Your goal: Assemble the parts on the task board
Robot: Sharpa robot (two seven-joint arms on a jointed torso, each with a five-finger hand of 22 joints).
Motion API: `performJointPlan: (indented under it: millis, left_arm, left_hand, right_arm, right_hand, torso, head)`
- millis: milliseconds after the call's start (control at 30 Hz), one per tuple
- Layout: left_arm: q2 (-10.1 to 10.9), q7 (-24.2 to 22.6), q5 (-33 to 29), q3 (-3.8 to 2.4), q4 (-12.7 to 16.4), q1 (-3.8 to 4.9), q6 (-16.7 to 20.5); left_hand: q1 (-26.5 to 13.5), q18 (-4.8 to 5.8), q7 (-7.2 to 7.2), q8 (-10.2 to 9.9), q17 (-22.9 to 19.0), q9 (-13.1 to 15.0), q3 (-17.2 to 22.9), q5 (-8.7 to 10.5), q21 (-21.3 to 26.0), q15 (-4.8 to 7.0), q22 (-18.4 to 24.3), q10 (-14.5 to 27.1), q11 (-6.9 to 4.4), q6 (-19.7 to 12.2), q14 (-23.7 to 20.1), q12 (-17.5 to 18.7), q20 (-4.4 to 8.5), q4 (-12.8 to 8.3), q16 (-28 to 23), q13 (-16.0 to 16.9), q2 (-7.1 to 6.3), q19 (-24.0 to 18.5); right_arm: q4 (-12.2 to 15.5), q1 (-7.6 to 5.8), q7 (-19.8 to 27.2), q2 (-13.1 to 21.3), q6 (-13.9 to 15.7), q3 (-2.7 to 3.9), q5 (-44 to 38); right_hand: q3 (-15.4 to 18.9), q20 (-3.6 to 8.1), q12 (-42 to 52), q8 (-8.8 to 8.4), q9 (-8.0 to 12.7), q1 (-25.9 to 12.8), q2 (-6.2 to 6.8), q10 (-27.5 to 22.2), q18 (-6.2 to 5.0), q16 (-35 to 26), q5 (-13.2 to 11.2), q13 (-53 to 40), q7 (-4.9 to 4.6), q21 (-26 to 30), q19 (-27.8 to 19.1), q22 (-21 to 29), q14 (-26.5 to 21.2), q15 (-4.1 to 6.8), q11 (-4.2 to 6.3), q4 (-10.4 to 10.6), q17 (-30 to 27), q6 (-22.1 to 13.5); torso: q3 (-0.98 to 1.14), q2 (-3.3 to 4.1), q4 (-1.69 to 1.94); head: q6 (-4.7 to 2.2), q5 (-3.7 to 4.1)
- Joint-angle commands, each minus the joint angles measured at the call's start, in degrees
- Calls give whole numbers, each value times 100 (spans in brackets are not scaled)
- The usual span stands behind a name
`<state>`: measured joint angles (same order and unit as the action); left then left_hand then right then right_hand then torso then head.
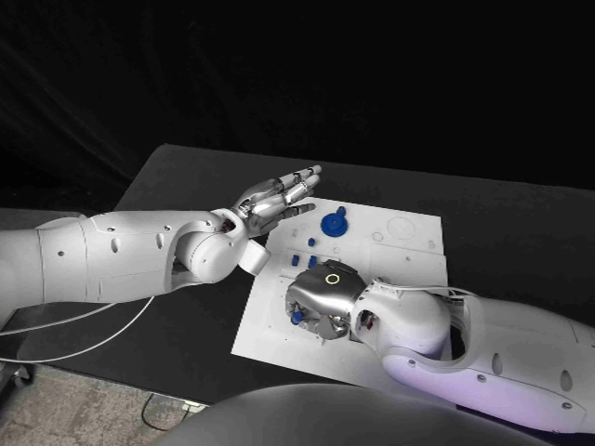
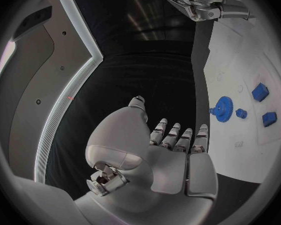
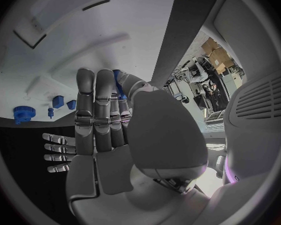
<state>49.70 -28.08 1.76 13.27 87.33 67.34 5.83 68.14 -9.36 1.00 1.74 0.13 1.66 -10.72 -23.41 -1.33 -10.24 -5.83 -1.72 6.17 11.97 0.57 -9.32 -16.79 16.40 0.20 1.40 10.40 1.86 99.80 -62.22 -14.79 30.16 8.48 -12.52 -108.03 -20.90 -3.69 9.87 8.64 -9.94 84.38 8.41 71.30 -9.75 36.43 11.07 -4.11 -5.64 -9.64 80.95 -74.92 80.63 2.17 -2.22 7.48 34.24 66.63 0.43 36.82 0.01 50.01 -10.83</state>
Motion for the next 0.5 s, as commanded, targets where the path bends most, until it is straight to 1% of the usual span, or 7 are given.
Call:
performJointPlan:
  millis: [33, 200, 367, 500]
  left_arm:
    - [3, -48, 46, -2, 12, -4, -114]
    - [1, -42, 43, -2, 10, -4, -119]
    - [-5, -35, 43, -2, 7, -4, -127]
    - [-7, -22, 43, -2, 6, -4, -135]
  left_hand:
    - [-6, -53, 22, 16, 8, 5, -33, -24, -23, -34, 7, 7, 31, -16, -7, -14, 1, -1, 11, 9, 59, 48]
    - [-6, -53, 22, 16, 8, 5, -33, -24, -23, -34, 7, 7, 31, -16, -7, -14, 1, -1, 11, 9, 59, 48]
    - [-5, -53, 23, 15, 9, 5, -34, -26, -24, -35, 4, 7, 32, -16, -6, -16, 1, 0, 12, 9, 63, 49]
    - [-5, -53, 23, 16, 9, 5, -34, -27, -23, -35, 6, 7, 33, -9, -6, -15, 1, 0, 12, 9, 65, 49]
  right_arm:
    - [-15, 15, 64, -5, 210, 0, -70]
    - [-19, 26, 84, -1, 259, 0, -69]
    - [-20, 31, 79, -1, 262, 0, -71]
    - [-21, 33, 41, -4, 201, 0, -88]
  right_hand:
    - [2, 2, -16, 22, -97, -14, -26, 55, -2, -4, 23, -3, 5, -6, 20, -193, 37, -6, -6, -47, 2, 43]
    - [0, 2, -15, 23, -101, -13, -27, 63, -1, -3, 24, -5, 6, -22, 22, -196, 37, -4, -4, -53, 3, 49]
    - [-3, 3, -16, 24, -106, -9, -25, 73, -3, -2, 24, -8, 7, -11, 20, -195, 38, -2, -1, -64, 3, 56]
    - [-5, 3, -46, -1, -108, -16, -5, 46, -9, -7, 22, -5, -7, 53, 8, -186, 24, -8, -15, -86, 4, 26]
  torso:
    - [-1, 0, 0]
    - [1, -1, -4]
    - [3, -3, -5]
    - [3, -2, -2]
  head:
    - [-1, 1]
    - [-1, -20]
    - [-1, -13]
    - [-1, -2]
